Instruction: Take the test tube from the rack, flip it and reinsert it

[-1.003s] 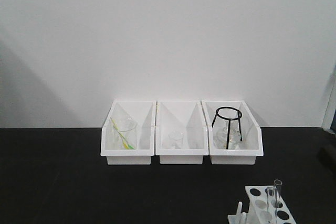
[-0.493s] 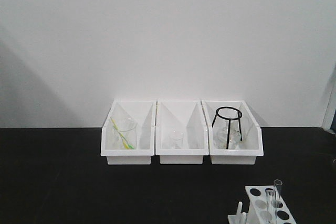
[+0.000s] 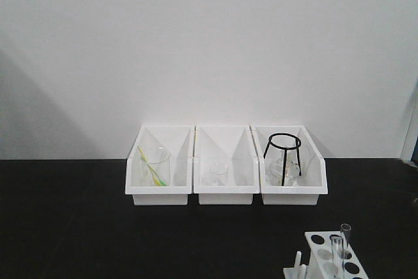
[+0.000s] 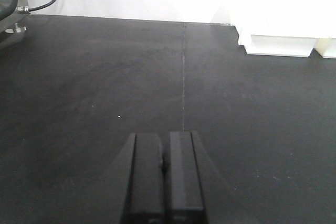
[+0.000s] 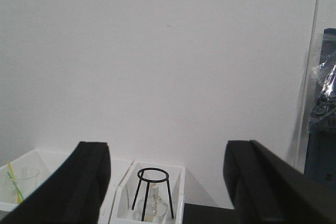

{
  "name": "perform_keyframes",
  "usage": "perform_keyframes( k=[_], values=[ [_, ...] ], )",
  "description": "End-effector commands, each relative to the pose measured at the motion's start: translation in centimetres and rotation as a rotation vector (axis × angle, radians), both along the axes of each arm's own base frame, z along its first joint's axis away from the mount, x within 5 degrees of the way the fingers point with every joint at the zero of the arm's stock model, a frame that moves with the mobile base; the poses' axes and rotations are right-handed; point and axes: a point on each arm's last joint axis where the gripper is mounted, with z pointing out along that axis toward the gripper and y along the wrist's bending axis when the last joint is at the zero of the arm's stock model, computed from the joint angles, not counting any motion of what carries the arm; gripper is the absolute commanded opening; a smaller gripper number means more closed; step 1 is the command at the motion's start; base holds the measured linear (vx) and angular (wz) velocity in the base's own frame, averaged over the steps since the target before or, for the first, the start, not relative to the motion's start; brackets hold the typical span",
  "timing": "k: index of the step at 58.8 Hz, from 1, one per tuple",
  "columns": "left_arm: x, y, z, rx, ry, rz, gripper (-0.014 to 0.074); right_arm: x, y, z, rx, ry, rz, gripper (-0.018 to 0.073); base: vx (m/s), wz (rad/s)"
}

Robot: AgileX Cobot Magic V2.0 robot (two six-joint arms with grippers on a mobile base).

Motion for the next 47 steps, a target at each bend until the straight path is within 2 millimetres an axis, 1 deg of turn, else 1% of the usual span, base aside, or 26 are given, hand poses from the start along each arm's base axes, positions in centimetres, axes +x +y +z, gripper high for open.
perform_keyframes(
  k=[1, 6, 10, 13, 20, 26, 30, 34, 35, 37, 38, 40, 42, 47],
  values=[
    [0.1, -0.1, 0.8, 0.004, -0.098, -0.012, -0.0006, -0.5, 0.1, 1.2, 0.011, -0.058, 0.01, 0.0485, 0.0, 0.0],
    [0.1, -0.1, 0.8, 0.004, -0.098, -0.012, -0.0006, -1.2, -0.4, 1.0, 0.076, -0.042, -0.022, 0.0442, 0.0, 0.0],
    [0.1, -0.1, 0.8, 0.004, -0.098, -0.012, -0.0006, -2.1, -0.8, 0.6, 0.117, -0.012, -0.054, 0.0383, 0.0, 0.0],
    [0.1, -0.1, 0.8, 0.004, -0.098, -0.012, -0.0006, -2.8, -0.9, 0.3, 0.115, 0.012, -0.072, 0.0337, 0.0, 0.0],
    [0.1, -0.1, 0.8, 0.004, -0.098, -0.012, -0.0006, -4.4, -1.0, -0.6, 0.078, 0.058, -0.083, 0.0169, 0.0, 0.0],
    [0.1, -0.1, 0.8, 0.004, -0.098, -0.012, -0.0006, -5.0, -1.0, -1.8, 0.066, 0.042, -0.077, -0.0006, 0.0, 0.0],
    [0.1, -0.1, 0.8, 0.004, -0.098, -0.012, -0.0006, -4.9, -0.9, -3.2, 0.067, 0.02, -0.071, -0.0015, 0.0, 0.0],
    [0.1, -0.1, 0.8, 0.004, -0.098, -0.012, -0.0006, -4.7, -0.8, -5.0, 0.067, 0.001, -0.064, -0.0015, 0.0, 0.0],
    [0.1, -0.1, 0.8, 0.004, -0.098, -0.012, -0.0006, -4.4, -0.8, -5.7, 0.068, 0.013, -0.062, -0.0015, 0.0, 0.0],
    [0.1, -0.1, 0.8, 0.004, -0.097, -0.012, -0.0006, -4.2, -0.8, -6.2, 0.067, 0.013, -0.06, -0.0013, 0.0, 0.0],
    [0.1, -0.1, 0.8, 0.004, -0.098, -0.012, -0.0006, -3.9, -0.8, -7.0, 0.065, 0.031, -0.057, -0.0013, 0.0, 0.0],
    [0.1, -0.1, 0.8, 0.004, -0.098, -0.012, -0.0006, -3.7, -0.7, -7.6, 0.063, 0.044, -0.055, -0.0013, 0.0, 0.0],
    [0.1, -0.1, 0.8, 0.004, -0.098, -0.012, -0.0006, -3.3, -0.7, -8.8, 0.061, 0.078, -0.054, -0.0013, 0.0, 0.01],
    [0.1, -0.1, 0.8, 0.004, -0.098, -0.012, -0.0006, -2.9, -0.6, -10.7, 0.041, 0.136, -0.034, -0.0013, 0.0, 0.01]
  ],
)
